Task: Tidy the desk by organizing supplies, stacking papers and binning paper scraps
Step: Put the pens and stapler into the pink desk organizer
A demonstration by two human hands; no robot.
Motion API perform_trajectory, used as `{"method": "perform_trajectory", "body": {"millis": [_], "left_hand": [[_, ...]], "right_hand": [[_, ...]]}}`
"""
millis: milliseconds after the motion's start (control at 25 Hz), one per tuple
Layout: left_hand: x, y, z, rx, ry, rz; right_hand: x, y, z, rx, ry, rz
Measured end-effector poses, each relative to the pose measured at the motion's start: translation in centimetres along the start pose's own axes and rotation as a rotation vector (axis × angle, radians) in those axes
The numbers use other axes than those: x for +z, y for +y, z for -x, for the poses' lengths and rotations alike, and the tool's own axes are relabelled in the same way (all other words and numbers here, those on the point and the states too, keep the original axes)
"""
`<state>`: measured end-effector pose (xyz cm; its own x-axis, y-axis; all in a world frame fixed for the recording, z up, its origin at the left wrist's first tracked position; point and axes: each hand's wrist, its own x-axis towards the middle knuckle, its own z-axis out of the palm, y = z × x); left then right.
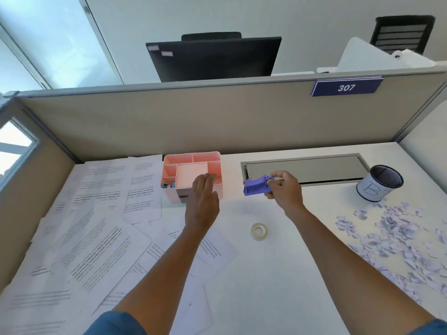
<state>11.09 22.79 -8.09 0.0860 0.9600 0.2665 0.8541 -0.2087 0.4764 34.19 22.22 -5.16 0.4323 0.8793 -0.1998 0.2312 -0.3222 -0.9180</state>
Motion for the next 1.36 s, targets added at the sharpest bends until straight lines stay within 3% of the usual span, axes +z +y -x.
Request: {"method": "perform_trajectory", "body": {"millis": [320,680,1360], "left_hand": [[-0.9,-4.4,-1.1,-0.109,-0.277,-0.111],[-0.7,-4.8,-1.6,-0.063,-0.388,-0.205],[0.2,-5.1,-0.9,-0.077,-0.304,-0.157]], "right_hand": [[4.1,-5.9,0.0,-0.184,-0.015,0.065],[9.2,-7.6,-1.0,-0.326,-0.057,0.201],[15.2,-4.8,-1.8,-0.487,-0.042,0.673]]}}
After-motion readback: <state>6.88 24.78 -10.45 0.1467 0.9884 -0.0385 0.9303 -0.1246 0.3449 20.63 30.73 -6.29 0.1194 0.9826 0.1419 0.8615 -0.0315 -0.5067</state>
